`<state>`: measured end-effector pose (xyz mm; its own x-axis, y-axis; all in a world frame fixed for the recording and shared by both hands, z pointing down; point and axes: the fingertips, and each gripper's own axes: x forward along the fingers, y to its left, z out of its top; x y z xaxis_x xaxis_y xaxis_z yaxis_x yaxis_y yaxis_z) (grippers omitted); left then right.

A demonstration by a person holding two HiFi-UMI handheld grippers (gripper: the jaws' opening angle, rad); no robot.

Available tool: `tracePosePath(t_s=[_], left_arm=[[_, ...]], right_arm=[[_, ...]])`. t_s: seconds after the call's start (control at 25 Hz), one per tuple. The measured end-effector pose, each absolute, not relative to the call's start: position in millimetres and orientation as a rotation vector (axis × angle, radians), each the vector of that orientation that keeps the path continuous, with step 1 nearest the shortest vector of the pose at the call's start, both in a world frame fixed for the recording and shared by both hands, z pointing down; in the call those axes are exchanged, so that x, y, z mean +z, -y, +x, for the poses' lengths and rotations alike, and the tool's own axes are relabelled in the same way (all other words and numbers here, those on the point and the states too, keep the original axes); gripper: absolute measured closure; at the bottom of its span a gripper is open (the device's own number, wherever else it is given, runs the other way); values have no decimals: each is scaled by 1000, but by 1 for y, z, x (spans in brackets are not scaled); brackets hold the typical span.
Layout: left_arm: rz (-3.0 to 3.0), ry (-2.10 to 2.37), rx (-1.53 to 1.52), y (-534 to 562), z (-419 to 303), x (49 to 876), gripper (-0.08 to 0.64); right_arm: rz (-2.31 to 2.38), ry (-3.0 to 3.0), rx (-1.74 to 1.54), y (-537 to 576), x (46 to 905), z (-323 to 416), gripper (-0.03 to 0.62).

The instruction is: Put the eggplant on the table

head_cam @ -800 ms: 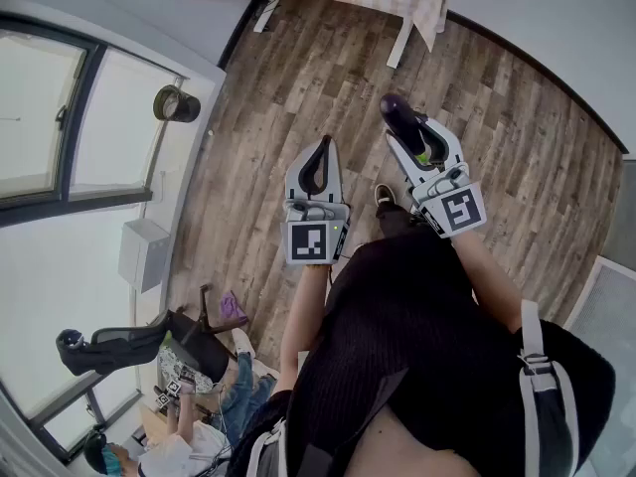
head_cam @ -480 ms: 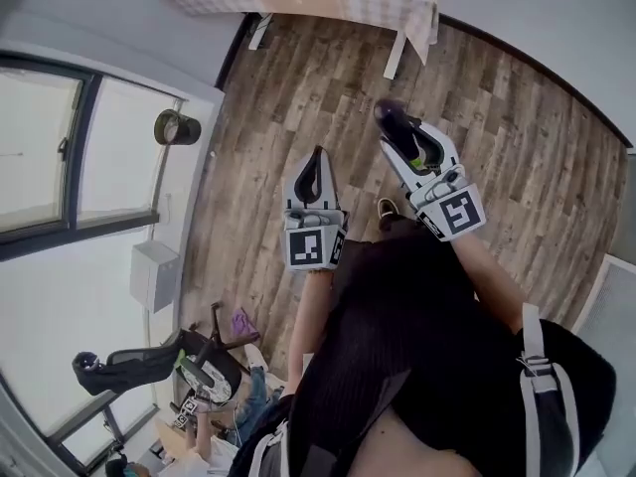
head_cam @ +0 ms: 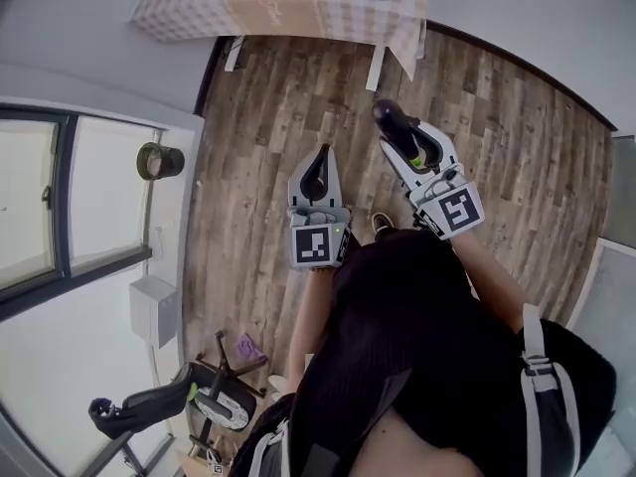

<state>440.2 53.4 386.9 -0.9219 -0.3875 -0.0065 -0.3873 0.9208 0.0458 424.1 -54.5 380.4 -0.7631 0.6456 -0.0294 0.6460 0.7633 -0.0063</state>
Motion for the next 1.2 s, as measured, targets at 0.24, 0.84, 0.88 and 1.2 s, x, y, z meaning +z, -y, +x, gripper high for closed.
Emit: tracePosePath(t_s=[0.24,0.84,0.88,1.2], left_arm=[[726,3060,-108,-109,352,387,571],[1186,2909,-82,-170,195,377,571],[1209,2894,-73,-168,187,379,571],[1350,2798,-17,-144,95,396,571]], right_arm=[[942,-3011,39,12,381,348,396],[538,-3122,170,-45,357,212,396],[509,-3129,171,-41,358,204,396],[327,-3166,150,-5,379,119,396]])
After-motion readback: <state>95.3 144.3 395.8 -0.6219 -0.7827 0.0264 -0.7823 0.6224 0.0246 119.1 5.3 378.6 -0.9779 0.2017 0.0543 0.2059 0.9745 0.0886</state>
